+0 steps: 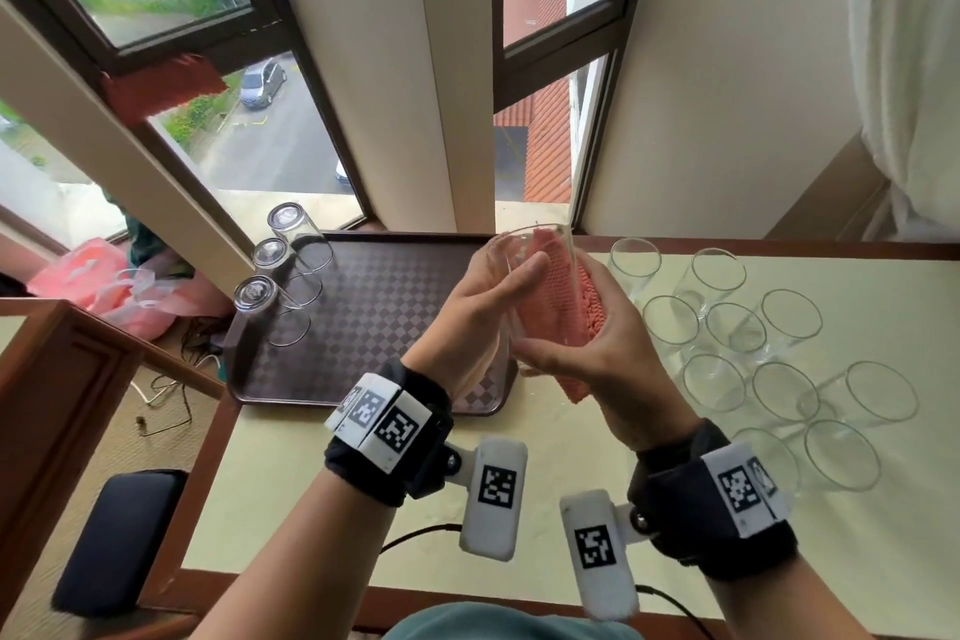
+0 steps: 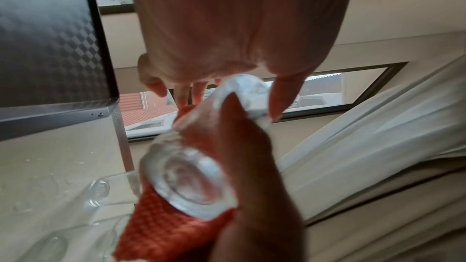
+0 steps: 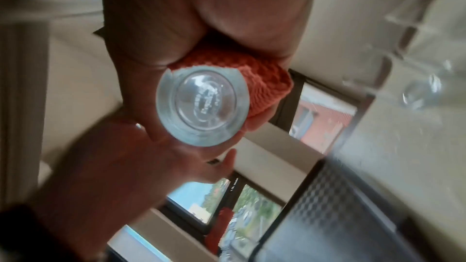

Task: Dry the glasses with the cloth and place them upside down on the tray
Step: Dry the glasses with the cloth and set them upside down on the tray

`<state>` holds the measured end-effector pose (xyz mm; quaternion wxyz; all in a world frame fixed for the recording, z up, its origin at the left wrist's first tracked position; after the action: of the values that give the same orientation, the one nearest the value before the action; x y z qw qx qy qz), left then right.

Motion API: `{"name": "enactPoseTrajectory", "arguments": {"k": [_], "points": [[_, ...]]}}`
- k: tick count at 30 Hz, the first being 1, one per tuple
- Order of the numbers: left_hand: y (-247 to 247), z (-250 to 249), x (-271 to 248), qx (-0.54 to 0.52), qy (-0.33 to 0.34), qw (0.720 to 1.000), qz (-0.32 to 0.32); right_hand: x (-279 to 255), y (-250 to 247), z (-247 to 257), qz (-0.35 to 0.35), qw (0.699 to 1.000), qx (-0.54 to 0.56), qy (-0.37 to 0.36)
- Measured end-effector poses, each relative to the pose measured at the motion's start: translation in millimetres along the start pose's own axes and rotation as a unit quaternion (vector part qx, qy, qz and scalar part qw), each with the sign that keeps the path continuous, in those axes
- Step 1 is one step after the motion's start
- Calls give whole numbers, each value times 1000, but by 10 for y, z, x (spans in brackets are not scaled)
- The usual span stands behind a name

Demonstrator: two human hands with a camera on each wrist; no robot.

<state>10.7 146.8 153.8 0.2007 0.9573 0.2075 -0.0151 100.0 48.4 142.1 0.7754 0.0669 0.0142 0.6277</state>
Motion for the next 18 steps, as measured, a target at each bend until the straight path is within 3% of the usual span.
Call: {"name": "enactPoseTrajectory", "arguments": {"k": [3, 6, 8, 11, 14, 18], "points": [[-38, 21, -7, 30, -21, 999, -13, 0, 3, 1, -13, 991, -132, -17], [-21, 19, -1, 37, -20, 999, -15, 4, 34, -10, 0, 987, -163, -15], [-19, 35, 17, 19, -9, 1000, -18, 13, 44, -22, 11, 995, -101, -10], [-53, 43, -11, -10, 12, 999, 39, 0, 61, -3, 46, 997, 62, -4], [-92, 21, -59, 26, 0, 998, 50, 1, 38, -2, 51, 995, 86, 7], [-132, -5, -53, 80, -7, 997, 12, 11, -35, 22, -28, 992, -125, 2]]}}
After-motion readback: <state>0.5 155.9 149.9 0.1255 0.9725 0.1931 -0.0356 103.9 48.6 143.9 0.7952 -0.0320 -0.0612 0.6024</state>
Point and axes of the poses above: each hand's wrist, its own x-axis towards the middle knuckle, its own y-axis out of the palm, z = x × y, the point moved 3 cm from there along x, towards the middle knuckle, and after that the axes turned 13 degrees about z, right-handed, at the moved point
